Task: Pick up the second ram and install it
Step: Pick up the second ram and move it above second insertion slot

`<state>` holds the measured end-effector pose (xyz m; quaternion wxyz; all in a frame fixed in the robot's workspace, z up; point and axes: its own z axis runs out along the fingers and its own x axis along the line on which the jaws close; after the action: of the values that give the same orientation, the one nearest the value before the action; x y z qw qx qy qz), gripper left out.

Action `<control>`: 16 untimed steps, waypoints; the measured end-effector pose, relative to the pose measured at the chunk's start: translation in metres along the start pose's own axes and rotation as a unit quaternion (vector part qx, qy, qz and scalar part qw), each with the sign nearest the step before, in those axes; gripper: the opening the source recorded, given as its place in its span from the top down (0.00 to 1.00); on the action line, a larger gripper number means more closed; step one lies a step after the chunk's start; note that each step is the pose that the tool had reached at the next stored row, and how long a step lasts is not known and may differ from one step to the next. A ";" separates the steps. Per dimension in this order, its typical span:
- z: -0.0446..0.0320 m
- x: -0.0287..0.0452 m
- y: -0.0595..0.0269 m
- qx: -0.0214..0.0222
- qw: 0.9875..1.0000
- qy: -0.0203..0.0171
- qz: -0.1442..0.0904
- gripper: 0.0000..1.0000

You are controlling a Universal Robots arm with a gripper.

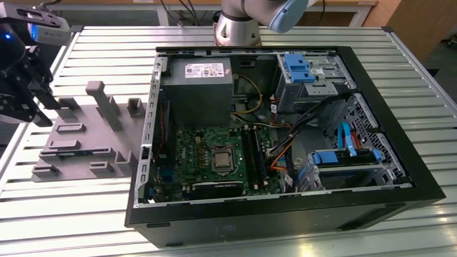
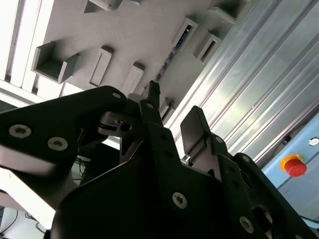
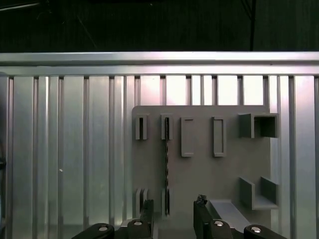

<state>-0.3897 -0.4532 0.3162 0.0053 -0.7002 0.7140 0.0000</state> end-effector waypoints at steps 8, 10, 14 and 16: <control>0.0079 0.0000 0.0007 0.000 1.000 0.000 0.000 0.55; 0.0096 0.0001 0.0017 0.000 1.000 0.000 0.000 0.55; 0.0126 0.0002 0.0050 0.000 1.000 0.000 0.000 0.55; 0.0130 0.0002 0.0055 0.000 1.000 0.000 0.000 0.55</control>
<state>-0.3951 -0.4532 0.3032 0.0053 -0.7002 0.7139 0.0000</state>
